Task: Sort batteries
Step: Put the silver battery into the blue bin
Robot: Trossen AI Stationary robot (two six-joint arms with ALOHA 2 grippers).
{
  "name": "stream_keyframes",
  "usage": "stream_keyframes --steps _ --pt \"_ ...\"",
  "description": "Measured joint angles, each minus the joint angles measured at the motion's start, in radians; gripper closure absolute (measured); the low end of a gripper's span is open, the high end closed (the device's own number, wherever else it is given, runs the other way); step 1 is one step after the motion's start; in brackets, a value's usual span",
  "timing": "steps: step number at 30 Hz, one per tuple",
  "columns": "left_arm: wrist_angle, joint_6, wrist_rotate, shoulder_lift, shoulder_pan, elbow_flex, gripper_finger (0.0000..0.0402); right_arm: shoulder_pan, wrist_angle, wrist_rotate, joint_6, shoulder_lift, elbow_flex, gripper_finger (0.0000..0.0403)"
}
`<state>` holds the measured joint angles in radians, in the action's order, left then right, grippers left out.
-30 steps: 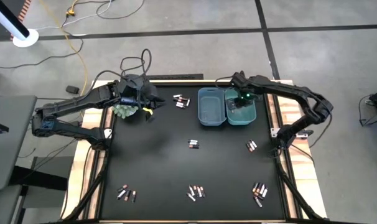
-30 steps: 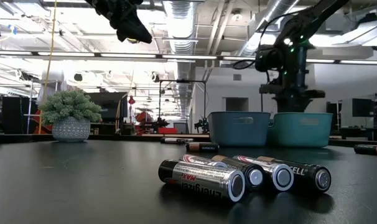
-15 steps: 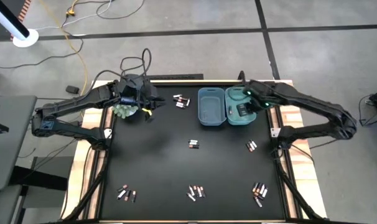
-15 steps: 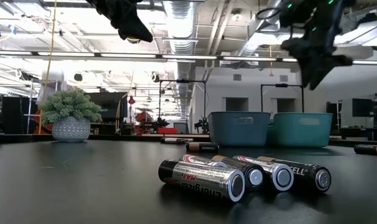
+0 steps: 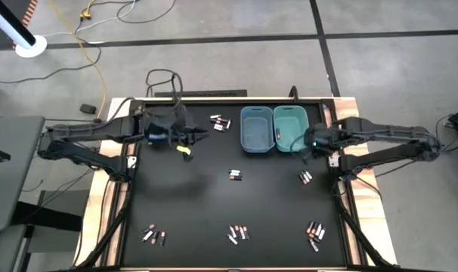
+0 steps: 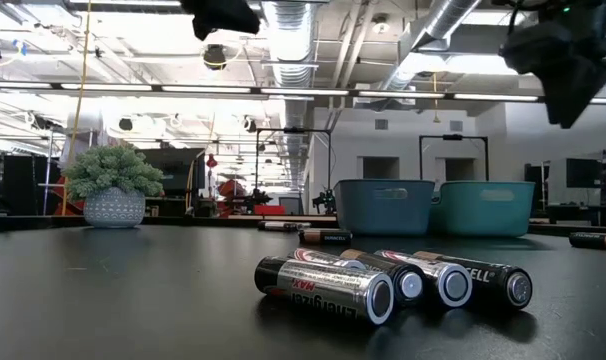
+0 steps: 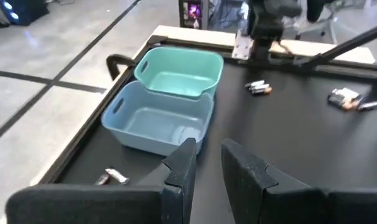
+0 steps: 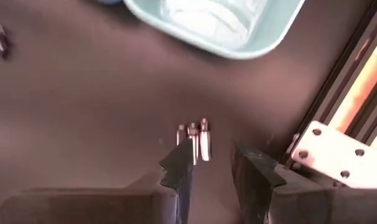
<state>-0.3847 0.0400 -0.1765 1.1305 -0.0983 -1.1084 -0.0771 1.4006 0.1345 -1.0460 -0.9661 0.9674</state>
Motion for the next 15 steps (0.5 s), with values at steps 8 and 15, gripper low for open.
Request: stream_keyframes --steps 8,15 --pt "-0.008 0.051 -0.064 0.0 0.142 0.0 0.0331 0.178 -0.04 -0.01 -0.163 0.0 -0.154 0.028" --pt "-0.028 0.116 -0.066 0.002 0.196 0.0 0.0331 0.18 -0.159 -0.038 -0.154 -0.003 -0.263 0.028"
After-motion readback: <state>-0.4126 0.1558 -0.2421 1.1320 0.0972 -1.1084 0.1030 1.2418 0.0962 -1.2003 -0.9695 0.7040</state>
